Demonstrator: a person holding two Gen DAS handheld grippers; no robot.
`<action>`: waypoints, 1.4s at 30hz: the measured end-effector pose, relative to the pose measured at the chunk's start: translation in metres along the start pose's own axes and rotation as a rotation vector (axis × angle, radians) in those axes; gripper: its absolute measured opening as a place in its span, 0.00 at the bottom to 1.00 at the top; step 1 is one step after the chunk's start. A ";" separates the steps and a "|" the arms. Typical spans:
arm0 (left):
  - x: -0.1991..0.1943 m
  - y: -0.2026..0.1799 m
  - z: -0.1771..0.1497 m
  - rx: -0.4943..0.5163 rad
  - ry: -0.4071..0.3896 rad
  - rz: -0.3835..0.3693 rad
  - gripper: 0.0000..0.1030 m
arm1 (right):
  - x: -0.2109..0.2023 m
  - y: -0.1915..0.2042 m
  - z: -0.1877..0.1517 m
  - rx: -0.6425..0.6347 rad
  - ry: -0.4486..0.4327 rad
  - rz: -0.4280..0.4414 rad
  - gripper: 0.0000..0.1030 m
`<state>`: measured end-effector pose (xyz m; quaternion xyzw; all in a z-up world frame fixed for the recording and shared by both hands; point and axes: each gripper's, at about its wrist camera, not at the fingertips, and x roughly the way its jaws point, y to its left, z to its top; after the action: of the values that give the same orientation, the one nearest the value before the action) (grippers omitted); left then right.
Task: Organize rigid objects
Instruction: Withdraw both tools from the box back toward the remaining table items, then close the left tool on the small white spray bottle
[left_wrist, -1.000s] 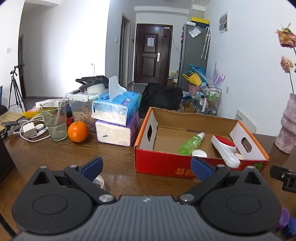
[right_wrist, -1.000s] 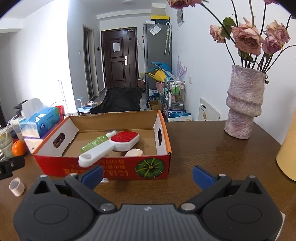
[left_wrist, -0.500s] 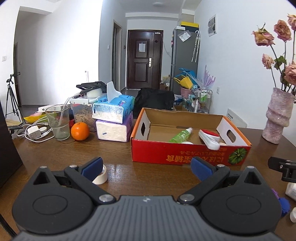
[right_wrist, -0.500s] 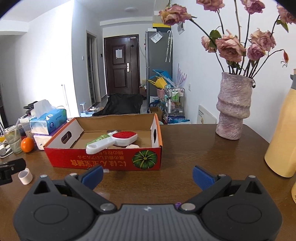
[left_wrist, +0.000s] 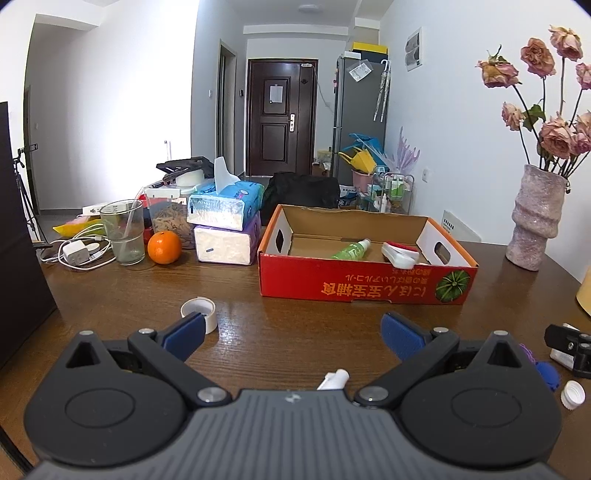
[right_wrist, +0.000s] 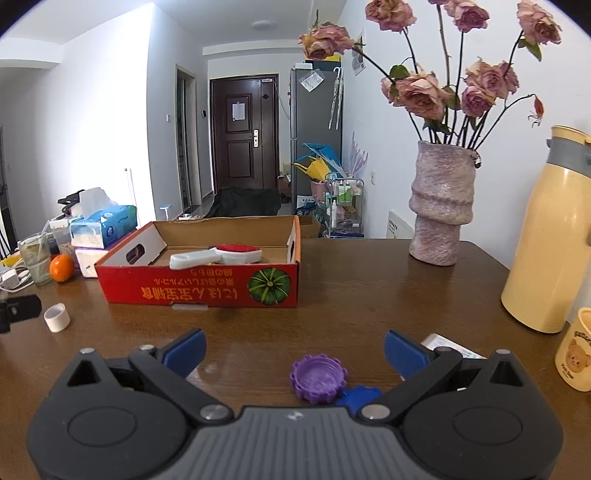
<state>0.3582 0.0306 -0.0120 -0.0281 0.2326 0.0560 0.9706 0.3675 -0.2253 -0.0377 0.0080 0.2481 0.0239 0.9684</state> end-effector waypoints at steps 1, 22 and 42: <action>-0.003 0.000 -0.001 0.002 -0.001 -0.001 1.00 | -0.003 -0.002 -0.003 -0.005 -0.004 -0.002 1.00; -0.027 -0.003 -0.040 0.022 0.055 0.006 1.00 | -0.055 -0.057 -0.051 -0.065 -0.068 -0.015 1.00; -0.002 -0.016 -0.049 0.051 0.084 0.021 1.00 | -0.029 -0.125 -0.065 -0.042 -0.019 -0.033 1.00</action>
<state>0.3362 0.0109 -0.0540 -0.0034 0.2746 0.0593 0.9597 0.3165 -0.3512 -0.0839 -0.0161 0.2386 0.0132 0.9709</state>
